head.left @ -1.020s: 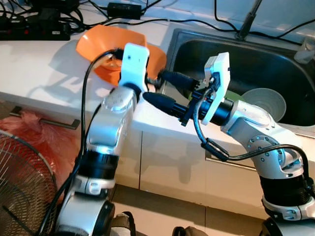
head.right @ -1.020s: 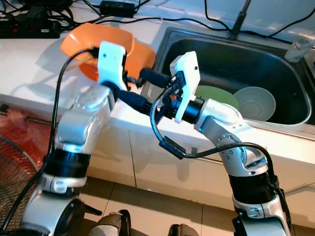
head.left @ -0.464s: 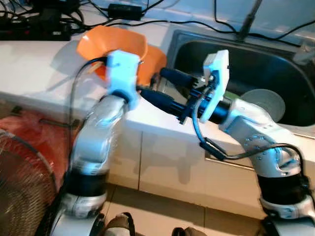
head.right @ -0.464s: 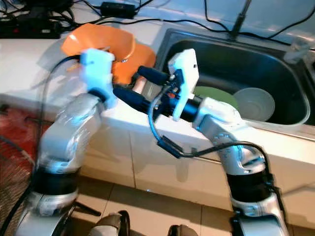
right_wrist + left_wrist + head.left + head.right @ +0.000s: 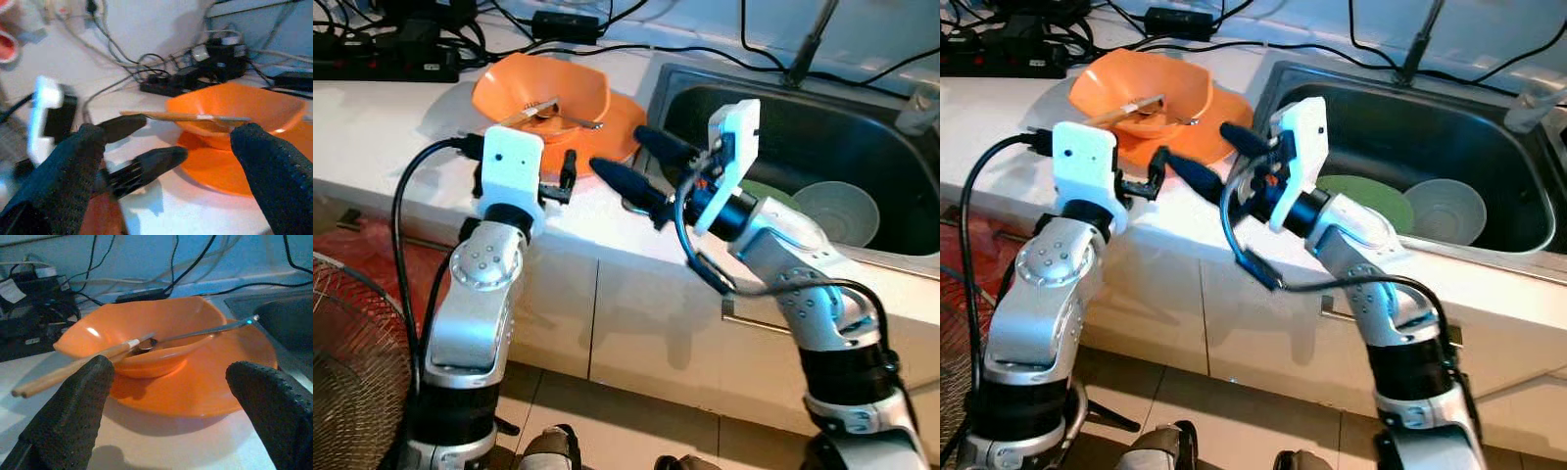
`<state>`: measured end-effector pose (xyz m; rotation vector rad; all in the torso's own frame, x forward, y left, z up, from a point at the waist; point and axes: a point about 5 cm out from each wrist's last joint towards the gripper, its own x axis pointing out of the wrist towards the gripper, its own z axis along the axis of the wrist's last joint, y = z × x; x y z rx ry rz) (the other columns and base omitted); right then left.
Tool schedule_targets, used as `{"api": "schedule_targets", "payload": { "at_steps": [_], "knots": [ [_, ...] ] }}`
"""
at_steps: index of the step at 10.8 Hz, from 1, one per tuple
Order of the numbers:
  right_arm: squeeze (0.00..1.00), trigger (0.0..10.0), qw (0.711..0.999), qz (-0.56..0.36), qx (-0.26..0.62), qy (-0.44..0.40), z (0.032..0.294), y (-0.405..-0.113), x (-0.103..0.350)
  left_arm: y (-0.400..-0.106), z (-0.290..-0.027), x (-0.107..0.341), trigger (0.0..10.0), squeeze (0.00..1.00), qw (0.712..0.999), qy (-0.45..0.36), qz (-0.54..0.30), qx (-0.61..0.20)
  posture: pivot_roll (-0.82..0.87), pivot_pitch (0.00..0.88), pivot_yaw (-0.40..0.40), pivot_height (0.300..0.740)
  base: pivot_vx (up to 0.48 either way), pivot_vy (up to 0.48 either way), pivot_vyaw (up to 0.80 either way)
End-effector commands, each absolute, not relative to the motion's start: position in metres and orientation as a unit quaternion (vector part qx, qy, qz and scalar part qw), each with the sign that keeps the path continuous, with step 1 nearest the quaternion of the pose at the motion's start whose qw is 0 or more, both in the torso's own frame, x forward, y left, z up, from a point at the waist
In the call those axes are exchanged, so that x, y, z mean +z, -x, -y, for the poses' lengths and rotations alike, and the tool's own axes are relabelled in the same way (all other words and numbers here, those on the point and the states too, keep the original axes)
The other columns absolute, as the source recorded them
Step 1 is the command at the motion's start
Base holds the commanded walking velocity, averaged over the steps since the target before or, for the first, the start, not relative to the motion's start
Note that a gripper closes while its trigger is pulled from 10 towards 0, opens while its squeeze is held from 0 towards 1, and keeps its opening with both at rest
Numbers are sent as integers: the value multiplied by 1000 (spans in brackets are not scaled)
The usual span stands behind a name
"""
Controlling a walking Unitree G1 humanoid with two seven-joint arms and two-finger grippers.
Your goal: Kitchen organization
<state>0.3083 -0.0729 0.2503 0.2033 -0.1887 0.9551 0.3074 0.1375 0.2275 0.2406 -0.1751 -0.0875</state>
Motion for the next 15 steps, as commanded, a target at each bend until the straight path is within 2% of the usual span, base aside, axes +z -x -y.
{"api": "schedule_targets", "payload": {
  "at_steps": [1,3,9,13,15],
  "knots": [
    [0,10000,891,87,435,-92,78,-313,248,-307,-134,223,10000,0,987,-125,86,-48,81,104,-71,740,0,0,0],
    [0,10000,911,61,400,-79,83,-319,238,-306,-129,228,10000,0,983,-127,125,-45,70,102,-72,740,0,0,0],
    [0,10000,920,70,378,-76,87,-322,237,-315,-127,234,10000,0,982,-124,136,-35,55,88,-61,740,0,0,-142],
    [0,10000,919,70,382,-66,84,-320,238,-325,-141,234,10000,0,967,-189,159,59,38,95,-85,740,0,0,0],
    [0,10000,917,69,387,-68,82,-319,238,-331,-141,232,10000,0,966,-196,159,62,38,100,-83,740,0,0,0]
  ]
}}
